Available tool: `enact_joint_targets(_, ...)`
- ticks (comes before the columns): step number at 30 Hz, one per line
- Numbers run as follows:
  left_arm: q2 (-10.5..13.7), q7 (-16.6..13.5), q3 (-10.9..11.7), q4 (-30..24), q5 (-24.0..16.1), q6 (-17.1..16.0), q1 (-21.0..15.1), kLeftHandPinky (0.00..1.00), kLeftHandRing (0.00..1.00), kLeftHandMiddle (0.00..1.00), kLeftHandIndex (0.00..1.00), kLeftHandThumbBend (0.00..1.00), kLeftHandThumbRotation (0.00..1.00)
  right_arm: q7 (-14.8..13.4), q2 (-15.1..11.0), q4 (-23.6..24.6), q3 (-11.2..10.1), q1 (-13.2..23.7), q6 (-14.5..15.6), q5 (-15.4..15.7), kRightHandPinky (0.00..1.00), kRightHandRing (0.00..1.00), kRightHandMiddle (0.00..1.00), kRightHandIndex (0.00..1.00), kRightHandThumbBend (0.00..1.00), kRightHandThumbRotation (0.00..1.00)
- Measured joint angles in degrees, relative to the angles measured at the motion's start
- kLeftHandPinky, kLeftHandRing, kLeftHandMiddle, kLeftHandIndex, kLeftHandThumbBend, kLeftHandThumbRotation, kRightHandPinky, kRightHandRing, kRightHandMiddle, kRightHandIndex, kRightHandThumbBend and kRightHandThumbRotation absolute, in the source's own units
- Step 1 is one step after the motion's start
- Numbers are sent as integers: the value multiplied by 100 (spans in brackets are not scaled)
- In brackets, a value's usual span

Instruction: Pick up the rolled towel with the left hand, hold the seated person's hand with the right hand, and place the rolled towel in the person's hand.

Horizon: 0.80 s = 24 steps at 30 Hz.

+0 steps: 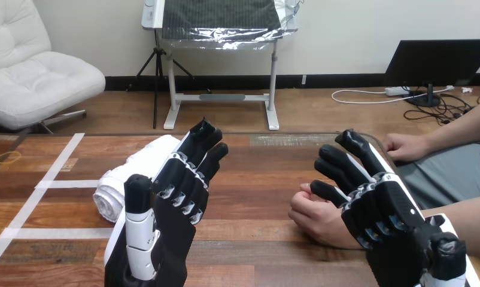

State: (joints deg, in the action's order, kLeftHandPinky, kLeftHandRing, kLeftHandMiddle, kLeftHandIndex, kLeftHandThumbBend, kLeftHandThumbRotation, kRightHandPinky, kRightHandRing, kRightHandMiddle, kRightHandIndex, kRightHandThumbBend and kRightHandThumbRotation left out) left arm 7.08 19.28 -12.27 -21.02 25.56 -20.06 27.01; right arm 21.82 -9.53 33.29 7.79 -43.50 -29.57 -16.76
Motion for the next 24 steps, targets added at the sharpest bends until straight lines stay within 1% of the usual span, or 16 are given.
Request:
enact_joint_targets(4,0,15,-11,0,117,18,-2,100,94,93,90,77,100,-2,0,0,0,0,0,2,89,93,92,95,71,100)
enact_joint_targets(11,-1,17,-12,0,337,152,-6,100,95,93,90,77,100,-3,0,-1,-3,8,0,14,89,93,92,95,71,100)
enact_joint_targets(18,-1,-14,-13,0,311,210,-11,100,95,93,90,78,100,-3,1,-8,-4,27,0,21,89,93,92,95,71,100)
enact_joint_targets(24,-7,-173,-7,0,117,212,-27,100,94,92,90,80,100,-6,1,-9,-6,31,0,21,89,93,91,95,71,100)
